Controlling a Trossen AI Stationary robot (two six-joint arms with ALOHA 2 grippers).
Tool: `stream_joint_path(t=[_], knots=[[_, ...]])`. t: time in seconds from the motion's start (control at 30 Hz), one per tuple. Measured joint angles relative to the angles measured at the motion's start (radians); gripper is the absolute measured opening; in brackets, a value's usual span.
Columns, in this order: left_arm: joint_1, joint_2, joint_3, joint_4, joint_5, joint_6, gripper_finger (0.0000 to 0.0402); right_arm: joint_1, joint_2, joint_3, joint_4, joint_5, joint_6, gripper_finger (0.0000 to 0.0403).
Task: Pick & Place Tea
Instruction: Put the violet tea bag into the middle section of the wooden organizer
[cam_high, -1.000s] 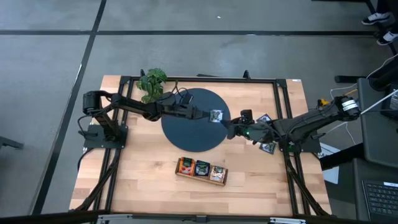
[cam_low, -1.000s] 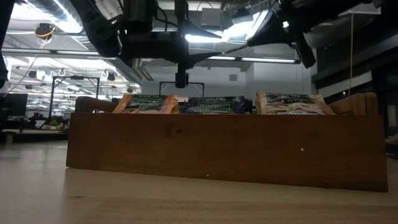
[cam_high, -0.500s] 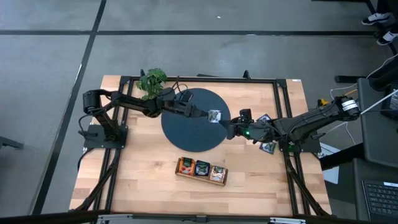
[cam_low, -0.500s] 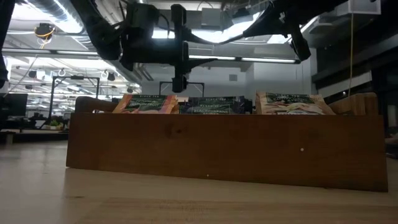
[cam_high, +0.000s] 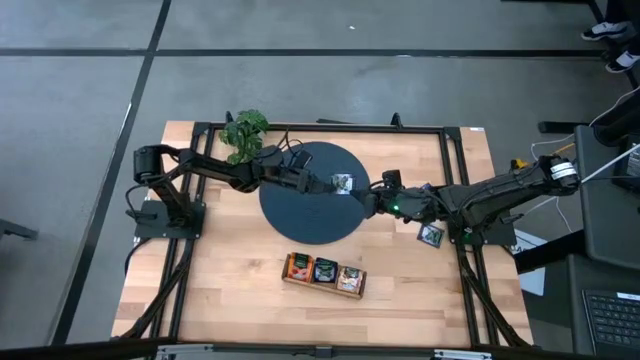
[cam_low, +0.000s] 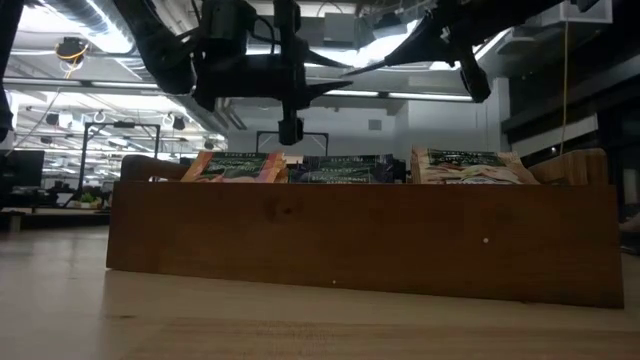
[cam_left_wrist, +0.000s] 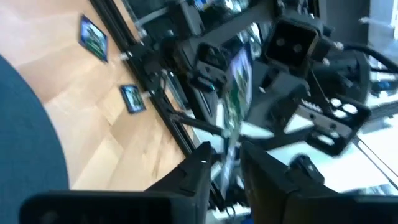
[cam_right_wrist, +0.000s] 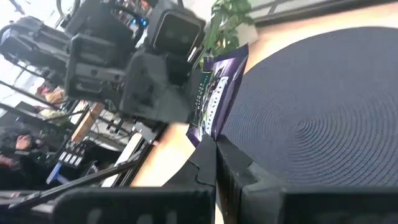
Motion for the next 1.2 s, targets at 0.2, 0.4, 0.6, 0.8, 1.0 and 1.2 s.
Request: stream_joint_path(t=[0.2, 0.4, 0.6, 0.8, 1.0, 1.2], knots=[[-0.003, 0.000, 0.000, 0.001, -0.049, 0.000, 0.0032, -0.012, 0.000, 0.000, 0.006, -0.036, -0.010, 0.0000], [-0.003, 0.000, 0.000, 0.035, -0.048, 0.012, 0.0005, -0.012, 0.000, 0.000, 0.006, -0.028, -0.010, 0.0007], [-0.001, 0.000, 0.000, 0.050, 0.006, 0.040, 0.0003, -0.012, 0.000, 0.000, -0.051, -0.083, 0.069, 0.0052], [-0.024, 0.000, 0.000, 0.044, 0.083, 0.058, 0.0003, -0.012, 0.000, 0.000, -0.182, -0.295, 0.201, 0.0097], [-0.055, 0.000, 0.065, -0.172, 0.177, 0.149, 0.0002, 0.018, 0.000, 0.000, -0.260, -0.413, 0.330, 0.0110], [-0.109, 0.000, 0.257, -0.700, 0.238, 0.483, 0.0002, 0.085, 0.000, 0.000, -0.338, -0.415, 0.436, 0.0103]])
